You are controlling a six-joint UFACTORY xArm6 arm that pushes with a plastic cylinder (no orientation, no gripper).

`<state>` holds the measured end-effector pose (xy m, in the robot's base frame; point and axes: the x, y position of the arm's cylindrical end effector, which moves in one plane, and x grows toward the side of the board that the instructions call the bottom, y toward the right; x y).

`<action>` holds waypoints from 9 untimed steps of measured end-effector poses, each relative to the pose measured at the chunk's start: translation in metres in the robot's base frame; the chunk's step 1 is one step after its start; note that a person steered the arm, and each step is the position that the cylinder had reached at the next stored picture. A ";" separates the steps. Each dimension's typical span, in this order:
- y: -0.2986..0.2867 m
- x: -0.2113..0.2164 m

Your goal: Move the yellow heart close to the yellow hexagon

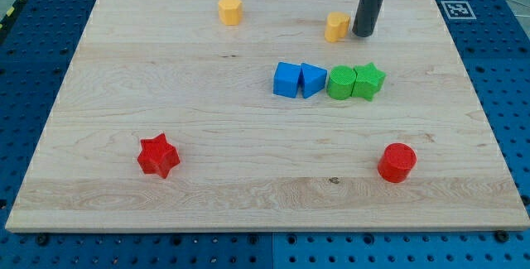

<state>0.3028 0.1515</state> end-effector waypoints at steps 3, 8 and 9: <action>-0.013 -0.010; -0.019 -0.002; -0.020 0.011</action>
<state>0.3142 0.1316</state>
